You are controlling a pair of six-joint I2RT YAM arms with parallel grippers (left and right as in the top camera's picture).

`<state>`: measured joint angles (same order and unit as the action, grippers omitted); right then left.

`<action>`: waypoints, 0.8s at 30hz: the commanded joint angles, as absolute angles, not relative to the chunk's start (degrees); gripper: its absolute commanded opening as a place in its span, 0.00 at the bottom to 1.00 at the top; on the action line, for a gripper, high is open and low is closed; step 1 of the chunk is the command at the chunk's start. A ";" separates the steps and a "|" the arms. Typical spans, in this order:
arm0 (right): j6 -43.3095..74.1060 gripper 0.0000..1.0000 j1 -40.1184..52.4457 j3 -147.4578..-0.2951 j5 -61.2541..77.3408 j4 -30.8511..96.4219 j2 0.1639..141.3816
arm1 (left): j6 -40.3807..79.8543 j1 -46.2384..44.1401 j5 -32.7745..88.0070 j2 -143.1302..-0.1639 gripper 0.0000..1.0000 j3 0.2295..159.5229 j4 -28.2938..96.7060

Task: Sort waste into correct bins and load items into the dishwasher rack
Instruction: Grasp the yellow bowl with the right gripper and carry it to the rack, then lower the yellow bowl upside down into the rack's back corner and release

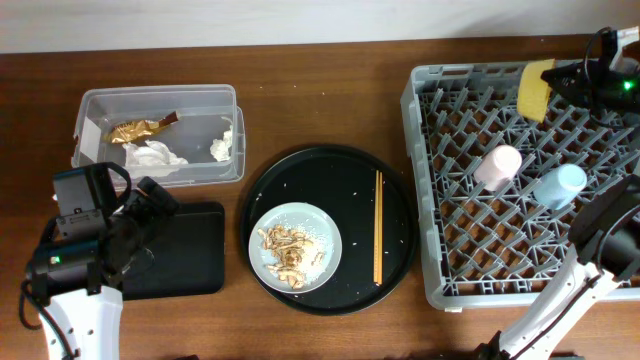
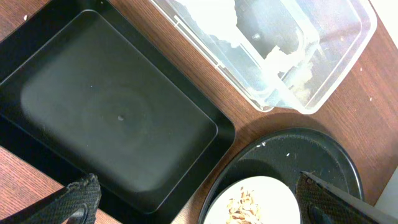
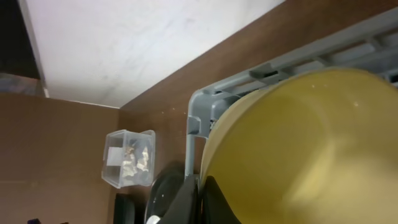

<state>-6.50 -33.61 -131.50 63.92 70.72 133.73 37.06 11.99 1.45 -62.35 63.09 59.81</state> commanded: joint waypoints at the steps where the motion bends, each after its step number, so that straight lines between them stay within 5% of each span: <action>1: -7.73 0.04 -33.41 -131.76 66.65 70.67 136.33 | 36.36 12.05 1.06 -61.80 1.00 63.13 59.77; 15: -3.62 0.04 -36.84 -131.81 56.58 72.71 137.19 | 36.36 12.05 1.06 -61.80 0.99 63.13 59.77; 24: -10.55 0.04 -34.74 -131.81 73.71 70.59 137.19 | 36.36 12.05 1.06 -61.80 0.99 63.13 59.77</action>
